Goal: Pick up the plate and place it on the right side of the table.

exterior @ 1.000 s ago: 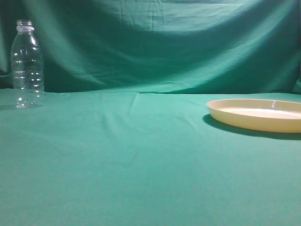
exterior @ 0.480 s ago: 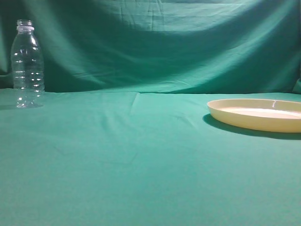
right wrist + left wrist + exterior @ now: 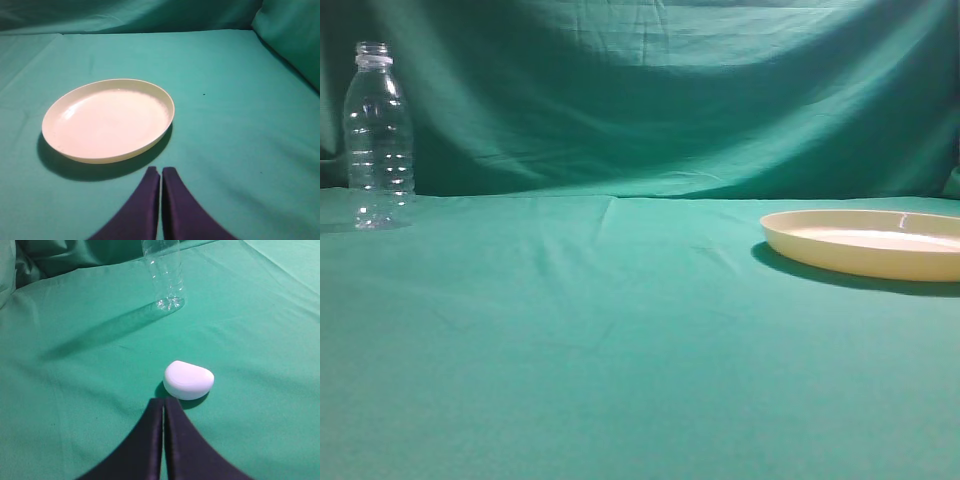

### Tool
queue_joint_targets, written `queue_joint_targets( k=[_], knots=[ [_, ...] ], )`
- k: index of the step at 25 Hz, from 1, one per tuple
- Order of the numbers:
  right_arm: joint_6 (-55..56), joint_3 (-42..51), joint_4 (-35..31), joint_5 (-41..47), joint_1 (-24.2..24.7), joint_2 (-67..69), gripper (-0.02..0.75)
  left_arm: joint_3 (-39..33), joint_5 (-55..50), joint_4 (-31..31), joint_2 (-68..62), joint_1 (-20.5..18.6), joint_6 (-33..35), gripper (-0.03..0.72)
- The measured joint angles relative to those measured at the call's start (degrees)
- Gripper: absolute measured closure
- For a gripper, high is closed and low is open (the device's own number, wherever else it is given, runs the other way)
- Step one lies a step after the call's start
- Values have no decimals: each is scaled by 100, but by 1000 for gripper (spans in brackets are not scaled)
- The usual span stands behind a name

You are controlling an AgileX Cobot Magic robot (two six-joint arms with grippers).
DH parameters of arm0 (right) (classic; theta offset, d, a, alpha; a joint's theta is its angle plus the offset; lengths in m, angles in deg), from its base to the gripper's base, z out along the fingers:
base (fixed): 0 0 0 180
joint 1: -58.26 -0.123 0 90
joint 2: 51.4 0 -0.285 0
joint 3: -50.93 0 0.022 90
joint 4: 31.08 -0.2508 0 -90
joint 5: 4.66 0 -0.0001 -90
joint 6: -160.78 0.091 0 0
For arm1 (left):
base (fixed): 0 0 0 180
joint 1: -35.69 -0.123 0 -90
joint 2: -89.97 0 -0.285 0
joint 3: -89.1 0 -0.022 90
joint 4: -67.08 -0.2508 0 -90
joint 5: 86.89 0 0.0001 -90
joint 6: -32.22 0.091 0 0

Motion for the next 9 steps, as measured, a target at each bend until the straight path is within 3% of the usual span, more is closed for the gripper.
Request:
queue_joint_targets(
  k=[9],
  knots=[
    [7,0,0,0,0,0,738,0,0,0,0,0,0,688]
  ],
)
